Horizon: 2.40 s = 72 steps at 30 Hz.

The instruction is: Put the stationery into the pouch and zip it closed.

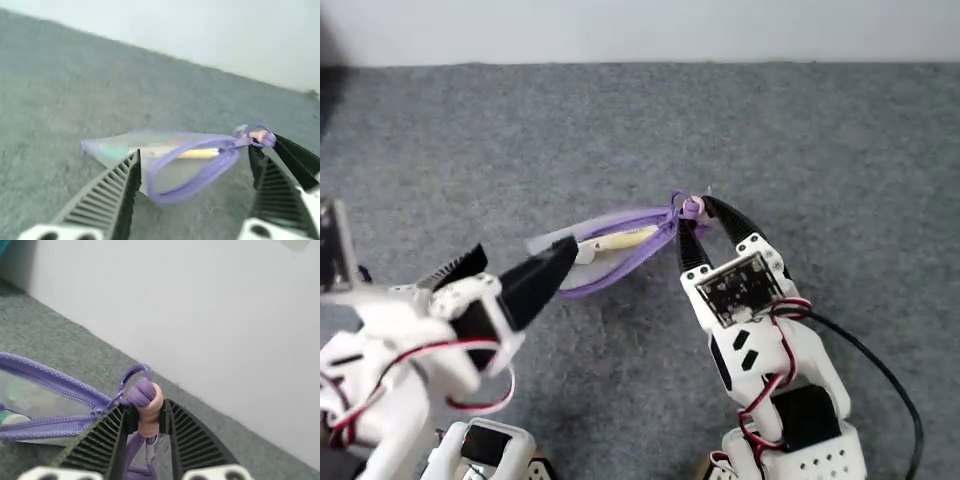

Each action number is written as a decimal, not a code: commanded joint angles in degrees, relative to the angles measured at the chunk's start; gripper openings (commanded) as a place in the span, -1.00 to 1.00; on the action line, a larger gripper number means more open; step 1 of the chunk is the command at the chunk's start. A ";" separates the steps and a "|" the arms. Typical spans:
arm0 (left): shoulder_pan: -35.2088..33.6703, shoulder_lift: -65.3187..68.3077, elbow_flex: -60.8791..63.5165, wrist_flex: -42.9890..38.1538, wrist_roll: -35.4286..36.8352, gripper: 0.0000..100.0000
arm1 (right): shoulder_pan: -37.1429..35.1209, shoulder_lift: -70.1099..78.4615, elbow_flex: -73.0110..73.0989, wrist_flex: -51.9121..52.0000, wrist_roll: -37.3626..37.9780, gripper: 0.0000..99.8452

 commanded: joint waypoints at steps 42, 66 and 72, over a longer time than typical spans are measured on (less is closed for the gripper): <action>15.30 7.56 33.10 -47.91 -5.71 -0.97 | -11.74 -2.59 -23.30 31.87 6.33 -0.98; 23.30 17.49 26.15 -47.82 -5.98 -0.97 | 13.49 -2.68 -9.67 31.87 2.46 -0.98; 26.99 17.76 23.25 -43.78 -5.98 -0.96 | 14.11 -3.74 -10.02 31.78 2.55 -0.98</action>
